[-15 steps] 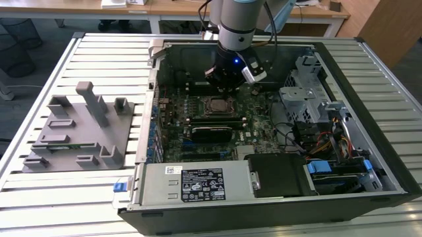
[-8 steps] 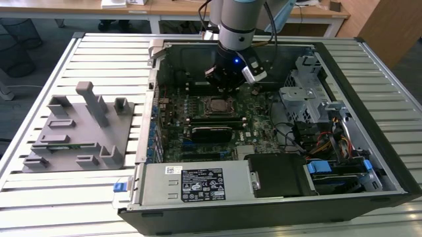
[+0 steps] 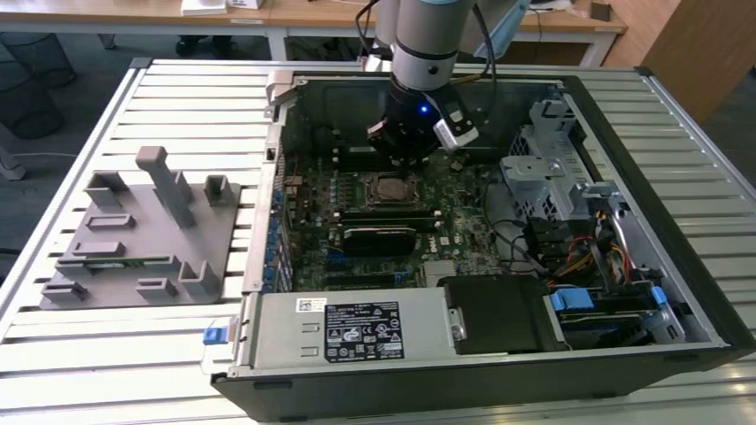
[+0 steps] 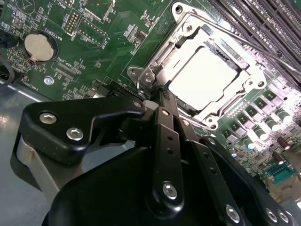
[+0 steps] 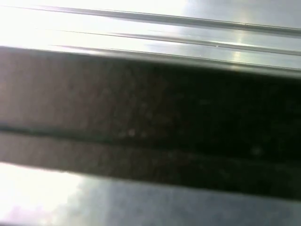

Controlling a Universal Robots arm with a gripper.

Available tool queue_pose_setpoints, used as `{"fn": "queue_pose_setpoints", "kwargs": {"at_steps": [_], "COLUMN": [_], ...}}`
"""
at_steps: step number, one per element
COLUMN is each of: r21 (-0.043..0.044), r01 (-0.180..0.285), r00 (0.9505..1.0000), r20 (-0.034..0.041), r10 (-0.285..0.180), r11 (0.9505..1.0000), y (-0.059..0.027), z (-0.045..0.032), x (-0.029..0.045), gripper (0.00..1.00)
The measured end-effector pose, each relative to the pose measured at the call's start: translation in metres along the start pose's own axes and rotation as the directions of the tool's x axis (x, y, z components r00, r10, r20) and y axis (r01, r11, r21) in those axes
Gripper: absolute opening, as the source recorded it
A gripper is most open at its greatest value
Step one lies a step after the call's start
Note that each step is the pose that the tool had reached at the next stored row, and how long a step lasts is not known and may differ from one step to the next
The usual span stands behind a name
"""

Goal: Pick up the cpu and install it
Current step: 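Install the first cpu locking lever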

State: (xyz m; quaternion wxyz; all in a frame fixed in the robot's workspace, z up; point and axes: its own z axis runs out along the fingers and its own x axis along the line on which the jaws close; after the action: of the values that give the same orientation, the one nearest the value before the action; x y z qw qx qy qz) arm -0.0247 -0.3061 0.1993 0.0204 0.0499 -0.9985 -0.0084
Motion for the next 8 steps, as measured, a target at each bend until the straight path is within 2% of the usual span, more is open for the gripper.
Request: {"fn": "queue_pose_setpoints", "kwargs": {"at_steps": [6, 8], "r21": [0.0216, 0.0222], "r01": [-0.001, -0.001], "r00": [1.0000, 1.0000], "r20": [-0.0031, -0.0031], "r10": [0.001, 0.001], "r11": [0.9998, 0.9998], "y": [-0.0002, -0.0002], "z": [0.0026, 0.0027], "x": [-0.0006, -0.0006], "gripper": [0.11, 0.11]}}
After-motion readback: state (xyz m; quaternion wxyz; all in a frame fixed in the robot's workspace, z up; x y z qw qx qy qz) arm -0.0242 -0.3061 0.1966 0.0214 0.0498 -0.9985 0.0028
